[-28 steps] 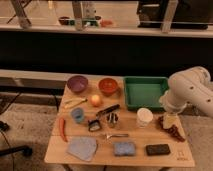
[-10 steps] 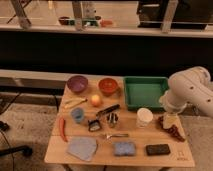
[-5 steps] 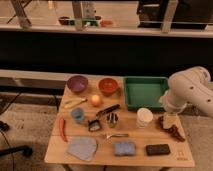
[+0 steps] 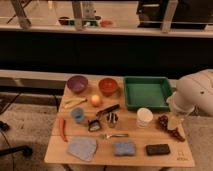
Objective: Place eraser in red bowl
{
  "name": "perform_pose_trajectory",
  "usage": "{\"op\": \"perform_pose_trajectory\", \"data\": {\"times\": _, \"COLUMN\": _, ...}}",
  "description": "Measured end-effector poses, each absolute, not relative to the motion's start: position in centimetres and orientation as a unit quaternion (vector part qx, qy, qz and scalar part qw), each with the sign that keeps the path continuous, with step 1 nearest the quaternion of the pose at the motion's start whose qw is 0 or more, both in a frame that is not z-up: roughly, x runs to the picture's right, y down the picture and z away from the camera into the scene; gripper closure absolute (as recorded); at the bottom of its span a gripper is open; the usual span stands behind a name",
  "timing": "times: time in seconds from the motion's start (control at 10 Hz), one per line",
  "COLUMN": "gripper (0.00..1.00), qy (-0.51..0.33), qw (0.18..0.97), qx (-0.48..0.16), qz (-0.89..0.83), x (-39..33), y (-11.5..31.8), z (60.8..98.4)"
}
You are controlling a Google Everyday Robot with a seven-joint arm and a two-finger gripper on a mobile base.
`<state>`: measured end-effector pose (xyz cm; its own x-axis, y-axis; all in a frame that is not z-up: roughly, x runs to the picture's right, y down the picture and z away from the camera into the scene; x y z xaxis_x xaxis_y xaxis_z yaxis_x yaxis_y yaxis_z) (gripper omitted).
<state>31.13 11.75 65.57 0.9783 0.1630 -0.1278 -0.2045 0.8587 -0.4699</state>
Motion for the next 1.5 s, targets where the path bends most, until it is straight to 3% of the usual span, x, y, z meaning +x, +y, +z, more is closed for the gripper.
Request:
{"op": "perform_pose_trajectory", "data": {"times": 0.6, "gripper": 0.2, "qy": 0.007, "qw": 0.961, "qx": -0.266, "qz": 0.078, "x": 28.6, "y": 15.8, "z": 62.7}}
{"op": "perform_pose_trajectory", "data": {"times": 1.5, "gripper": 0.2, "qy": -0.006, "qw": 0.957, "qx": -0.283, "qz": 0.063, "x": 27.8, "y": 18.2, "z": 62.8}}
